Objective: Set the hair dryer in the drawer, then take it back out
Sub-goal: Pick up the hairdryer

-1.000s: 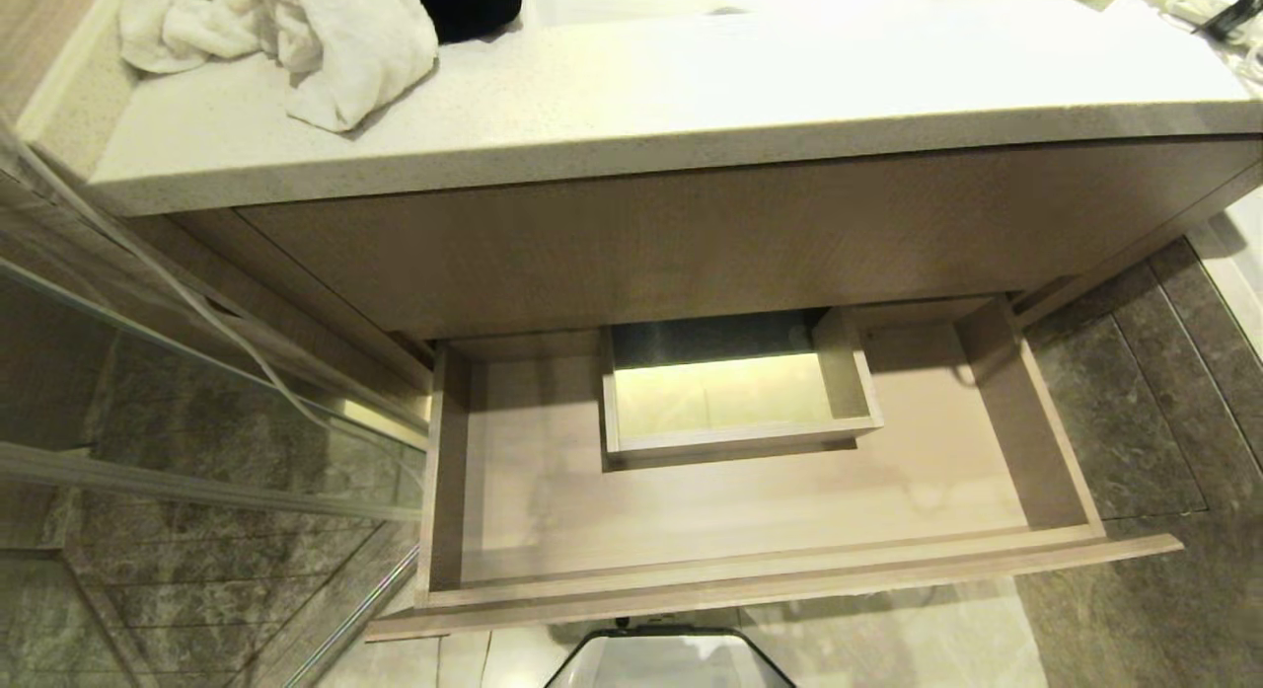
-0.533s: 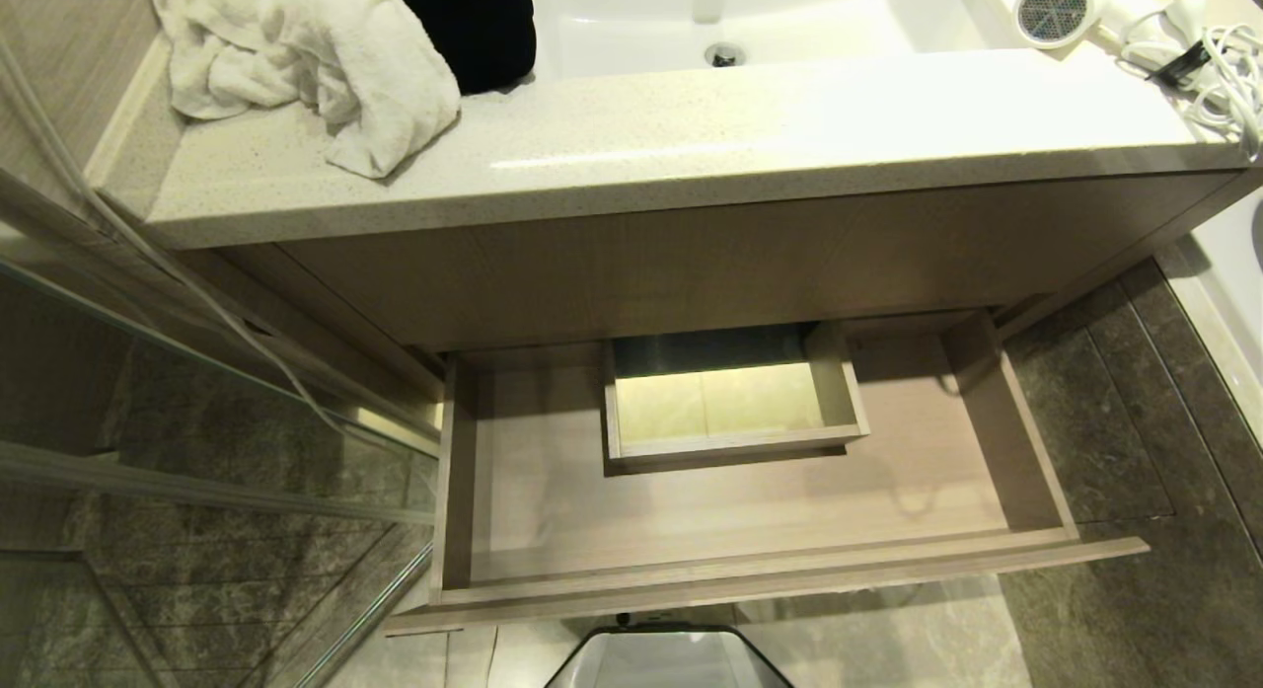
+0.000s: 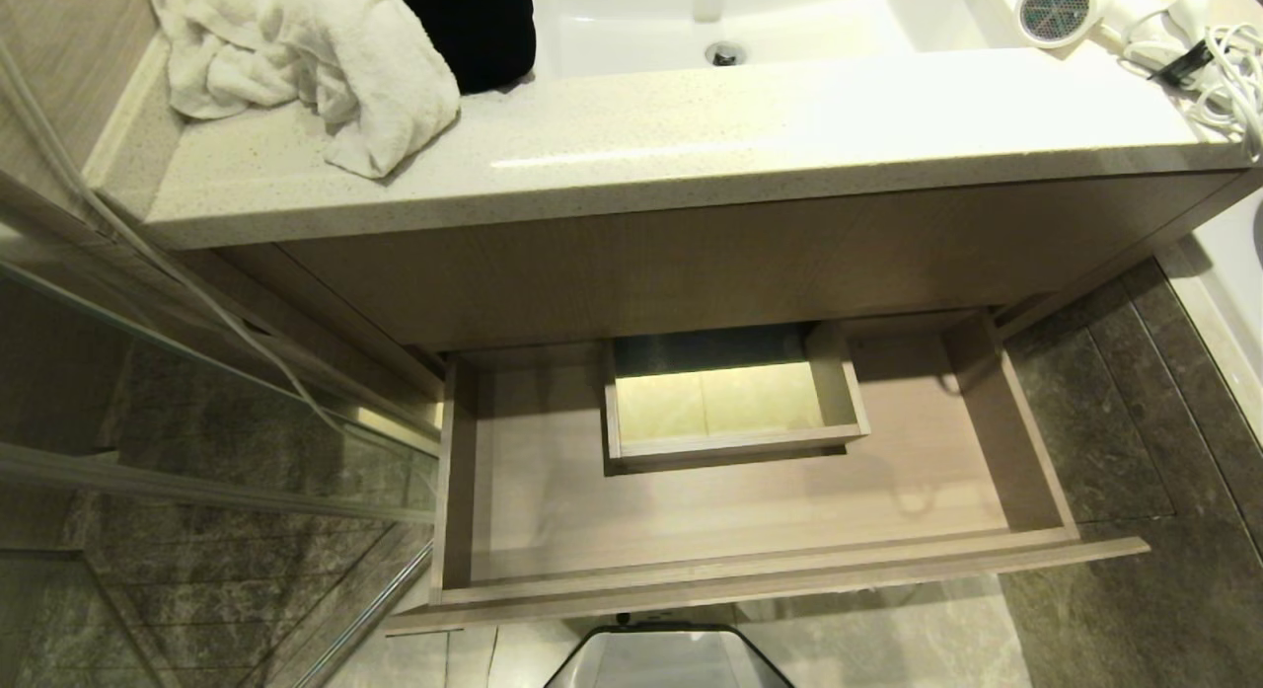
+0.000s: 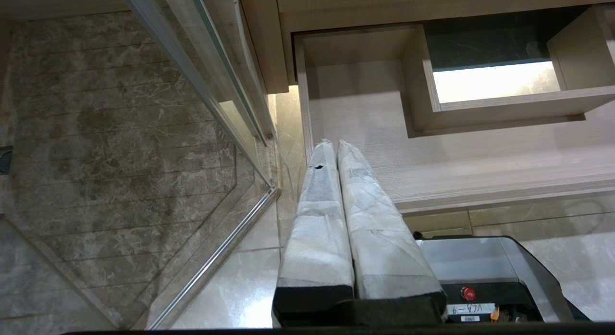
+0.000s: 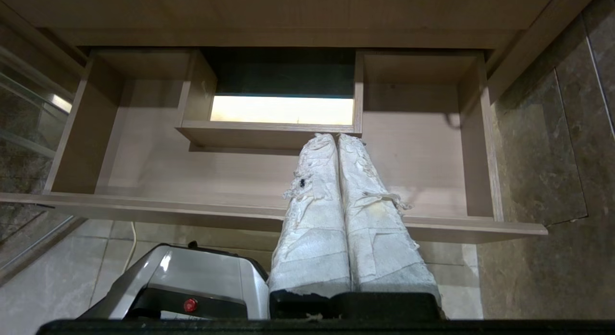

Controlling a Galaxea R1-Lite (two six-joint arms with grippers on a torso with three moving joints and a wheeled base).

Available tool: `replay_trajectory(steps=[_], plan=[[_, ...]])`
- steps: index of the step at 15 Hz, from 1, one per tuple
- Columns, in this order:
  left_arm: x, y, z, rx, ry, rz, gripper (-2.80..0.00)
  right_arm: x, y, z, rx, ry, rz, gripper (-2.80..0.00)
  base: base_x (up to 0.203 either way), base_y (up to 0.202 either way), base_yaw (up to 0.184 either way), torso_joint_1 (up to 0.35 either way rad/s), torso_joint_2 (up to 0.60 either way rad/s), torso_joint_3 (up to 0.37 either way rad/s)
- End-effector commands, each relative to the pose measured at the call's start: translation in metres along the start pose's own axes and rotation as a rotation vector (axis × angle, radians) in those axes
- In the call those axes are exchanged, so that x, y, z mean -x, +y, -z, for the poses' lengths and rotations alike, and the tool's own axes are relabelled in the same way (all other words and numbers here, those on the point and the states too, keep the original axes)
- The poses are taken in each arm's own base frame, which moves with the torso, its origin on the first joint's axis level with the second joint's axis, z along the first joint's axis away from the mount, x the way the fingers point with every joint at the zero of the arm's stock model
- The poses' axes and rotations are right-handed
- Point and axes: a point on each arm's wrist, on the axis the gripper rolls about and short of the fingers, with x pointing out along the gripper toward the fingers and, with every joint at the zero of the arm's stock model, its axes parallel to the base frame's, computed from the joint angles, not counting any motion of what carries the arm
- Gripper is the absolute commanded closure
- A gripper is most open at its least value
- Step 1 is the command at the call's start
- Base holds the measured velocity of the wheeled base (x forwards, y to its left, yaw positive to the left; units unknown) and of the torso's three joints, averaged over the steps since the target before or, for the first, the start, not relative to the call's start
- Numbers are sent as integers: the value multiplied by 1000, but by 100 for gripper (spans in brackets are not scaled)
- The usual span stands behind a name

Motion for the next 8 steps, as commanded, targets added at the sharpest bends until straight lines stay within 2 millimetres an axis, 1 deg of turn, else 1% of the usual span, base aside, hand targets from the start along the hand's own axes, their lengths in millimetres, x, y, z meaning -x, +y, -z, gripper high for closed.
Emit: replay_trajectory(steps=[1,6,8], plan=[[0,0,0,0,-1,0,0,1,1,12,-6,0,1,0,0,0,0,0,0,0],[0,0,0,0,1,0,0,1,1,12,1,1,-2,0,0,0,0,0,0,0],[0,0,0,0,-1,0,0,1,1,12,-2,0,-2,0,0,0,0,128,-1,135]])
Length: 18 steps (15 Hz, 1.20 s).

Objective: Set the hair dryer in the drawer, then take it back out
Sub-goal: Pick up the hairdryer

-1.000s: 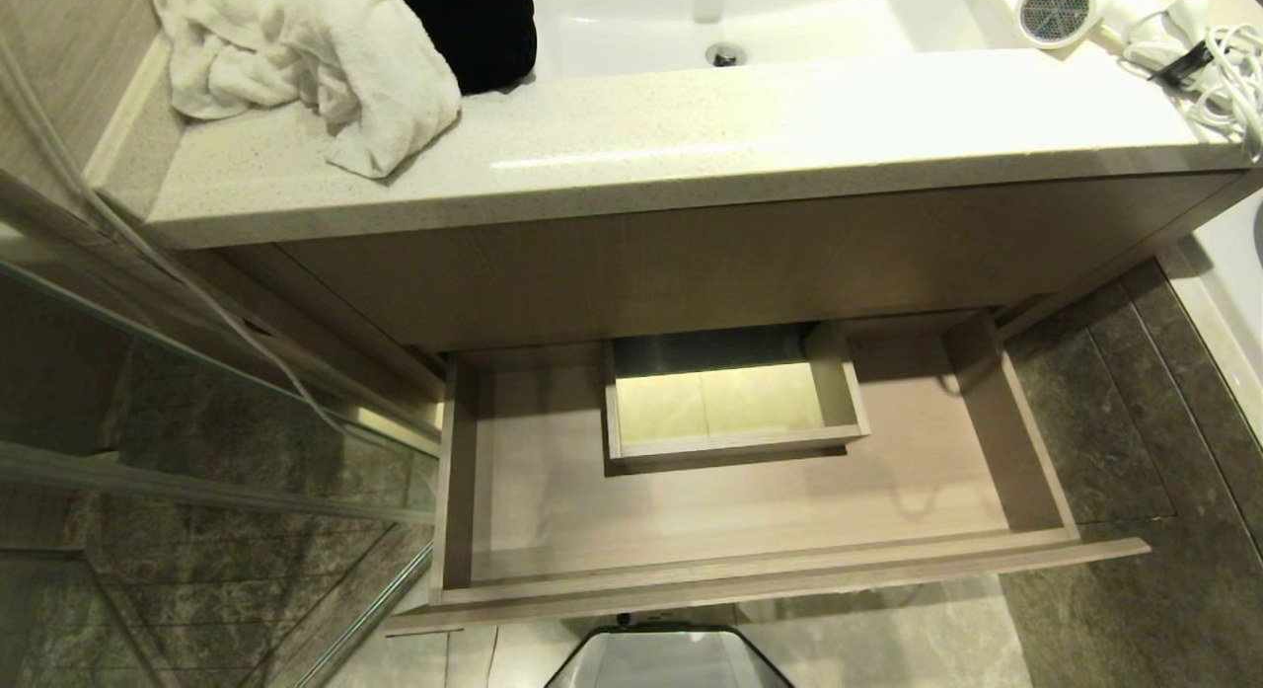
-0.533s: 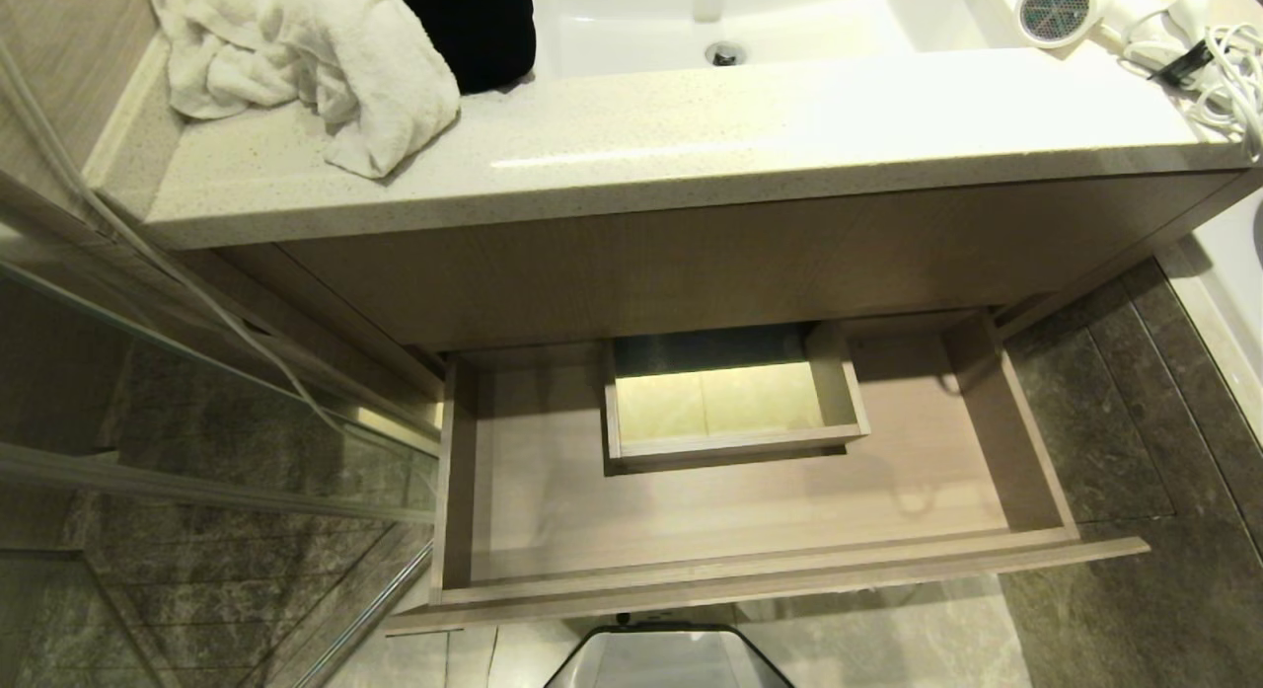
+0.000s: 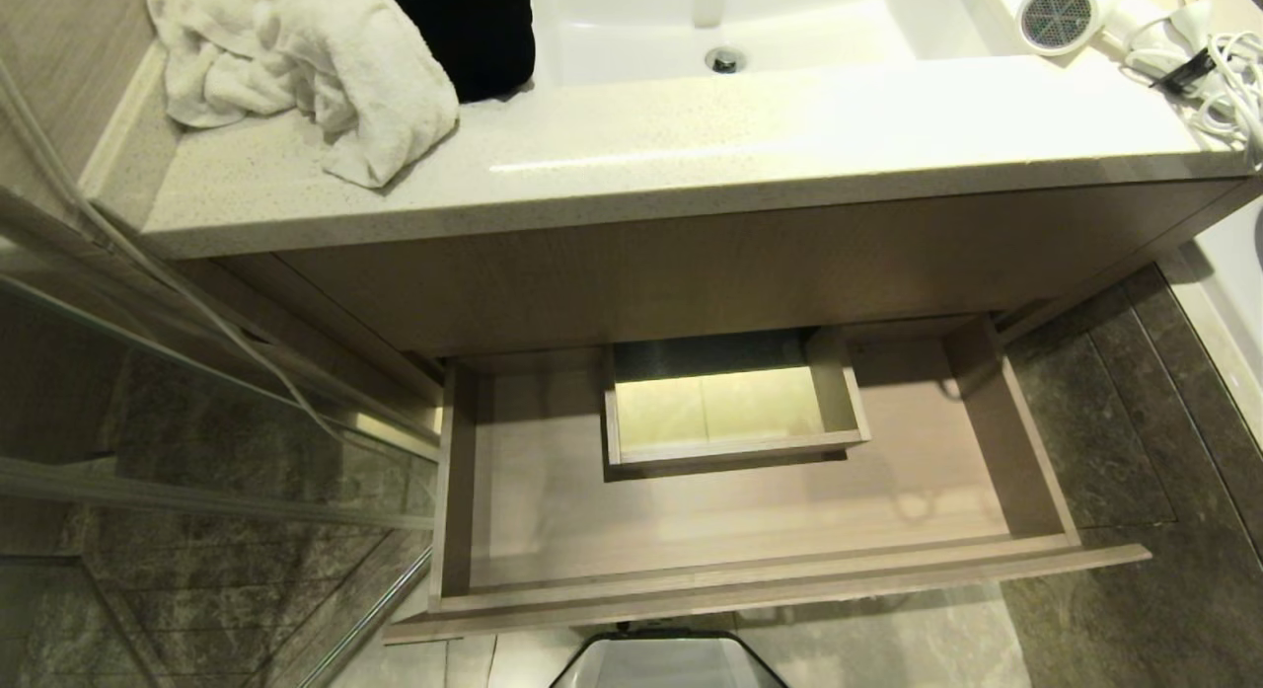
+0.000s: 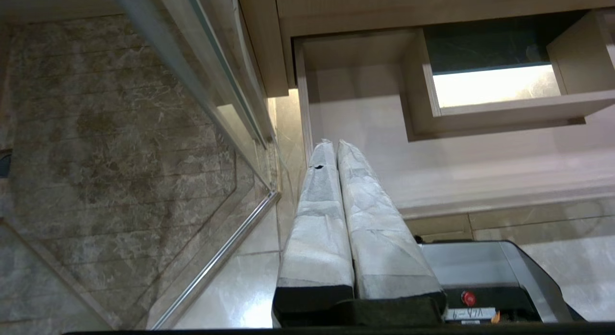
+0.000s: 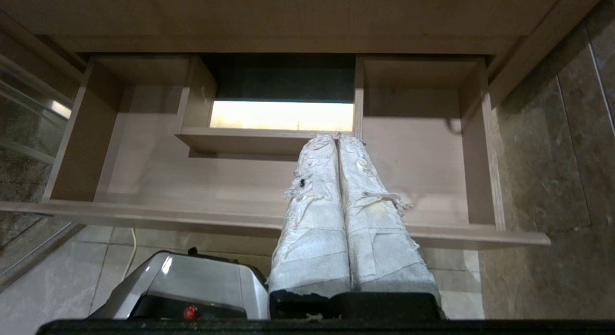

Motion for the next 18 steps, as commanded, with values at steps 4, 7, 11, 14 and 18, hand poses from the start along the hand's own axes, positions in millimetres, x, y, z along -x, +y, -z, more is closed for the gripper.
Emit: replay_trajectory(steps=[4,7,11,14,18], plan=[[0,0,0,0,-1,0,0,1,1,12,6,4,-1,0,0,0,0,268,-11,242],[0,0,0,0,-1,0,0,1,1,12,5,4,-3,0,0,0,0,309,-58,247],[0,0,0,0,-1,0,0,1,1,12,5,4,-2,0,0,0,0,330,-98,226],[0,0,0,0,0,0,0,1,1,12,6,4,-1,0,0,0,0,350,-145,207],[0,0,0,0,-1,0,0,1,1,12,2,3,-2,0,0,0,0,365,-191,169]])
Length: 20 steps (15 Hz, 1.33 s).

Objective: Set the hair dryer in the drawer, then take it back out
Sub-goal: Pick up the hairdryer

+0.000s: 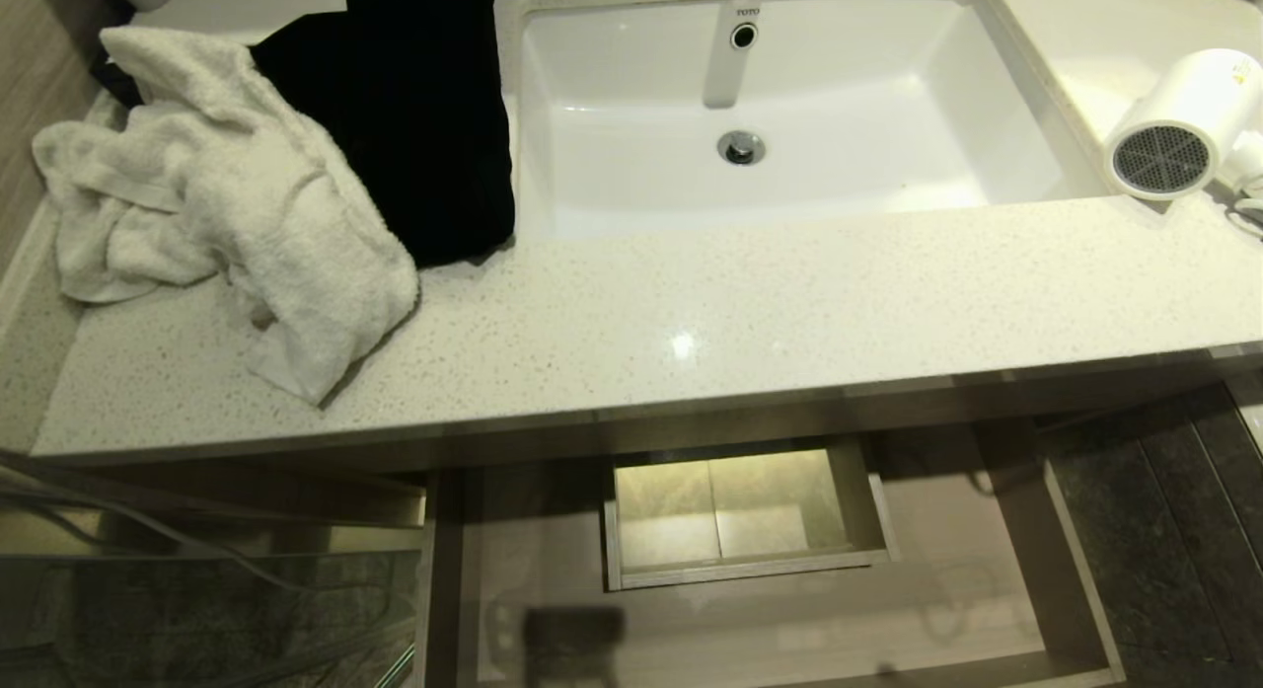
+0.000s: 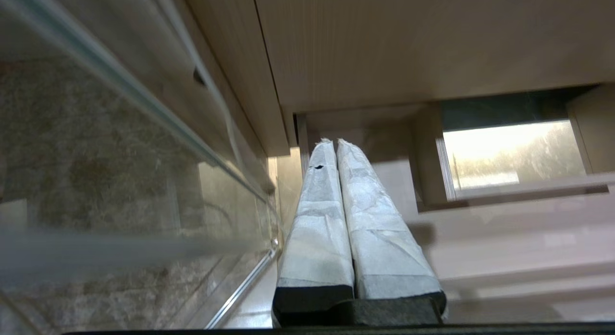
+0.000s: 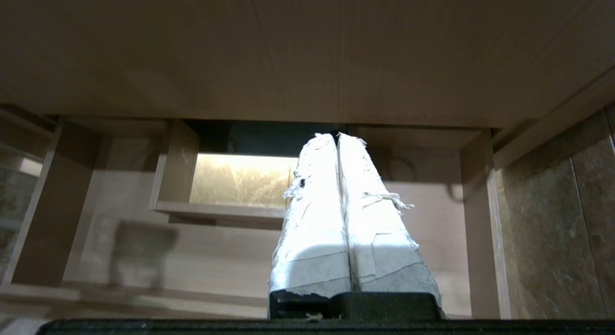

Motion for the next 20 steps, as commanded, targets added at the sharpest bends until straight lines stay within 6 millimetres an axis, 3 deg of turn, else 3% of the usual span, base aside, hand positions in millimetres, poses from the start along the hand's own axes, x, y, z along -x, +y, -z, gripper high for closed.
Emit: replay_trajectory(steps=[1,7,13,15,18,20], plan=[[0,0,0,0,1,0,0,1,1,12,-6,0,1,0,0,0,0,355,-222,145],[0,0,0,0,0,0,0,1,1,11,-10,-3,2,0,0,0,0,346,-238,102],[0,0,0,0,1,0,0,2,0,7,25,-20,3,0,0,0,0,33,-25,9],[0,0,0,0,0,0,0,13,-1,-27,28,-108,13,0,0,0,0,0,0,0],[0,0,0,0,1,0,0,65,-6,-120,23,-255,68,0,0,0,0,0,0,0],[0,0,0,0,1,0,0,91,-11,-169,18,-189,93,0,0,0,0,0,0,0]])
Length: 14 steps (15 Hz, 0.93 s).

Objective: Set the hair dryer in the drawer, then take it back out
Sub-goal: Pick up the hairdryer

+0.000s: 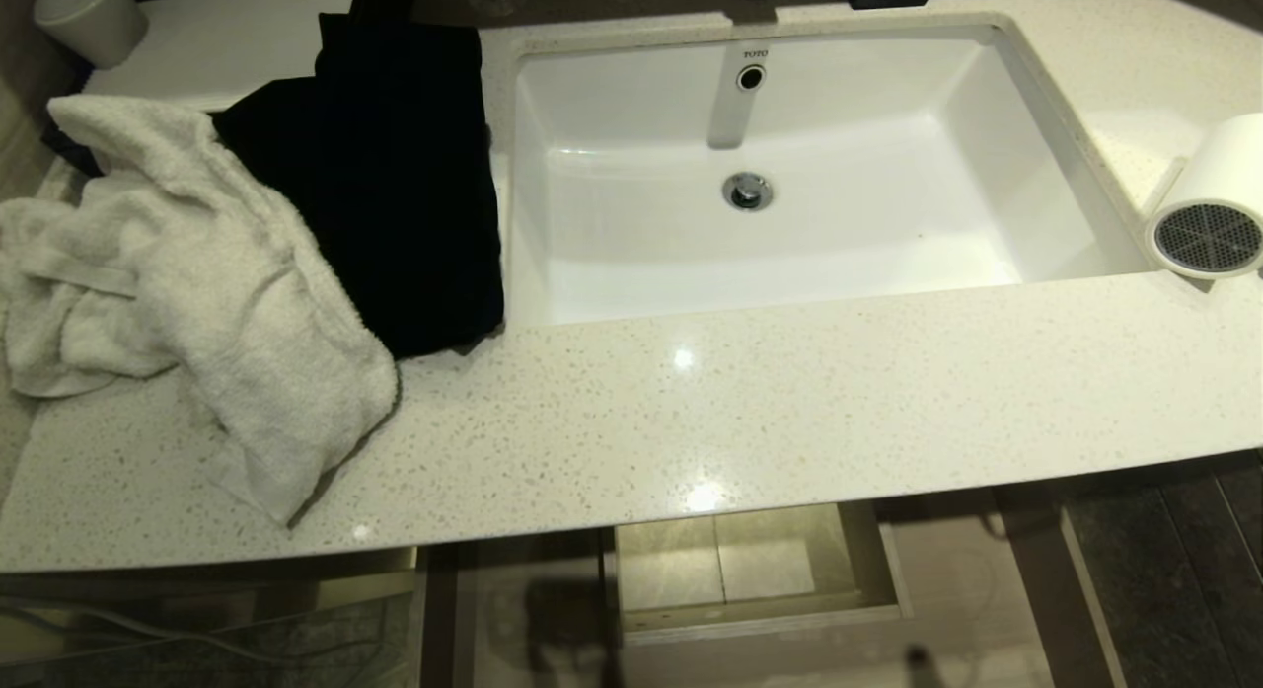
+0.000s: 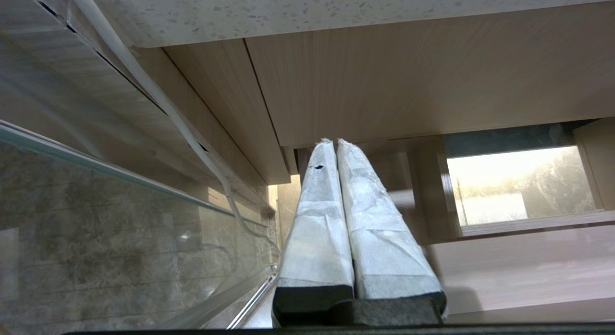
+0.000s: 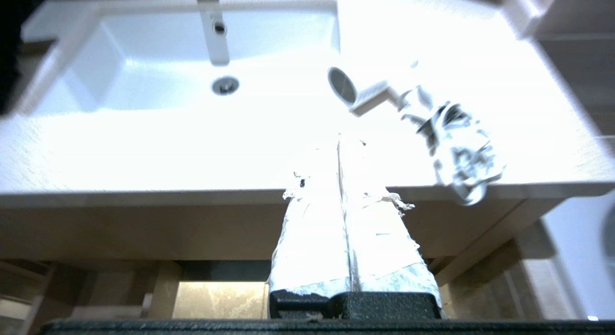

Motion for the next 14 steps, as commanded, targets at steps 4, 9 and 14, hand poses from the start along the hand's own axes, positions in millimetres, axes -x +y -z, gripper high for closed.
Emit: replay_trajectory(steps=[4,9,14], plan=[[0,0,0,0,-1,0,0,-80,-8,-96,42,418,87,0,0,0,0,0,0,0],[0,0,0,0,-1,0,0,-185,-1,-96,117,678,159,0,0,0,0,0,0,0],[0,0,0,0,1,0,0,-230,-14,-57,185,738,76,-280,0,0,0,0,0,0]])
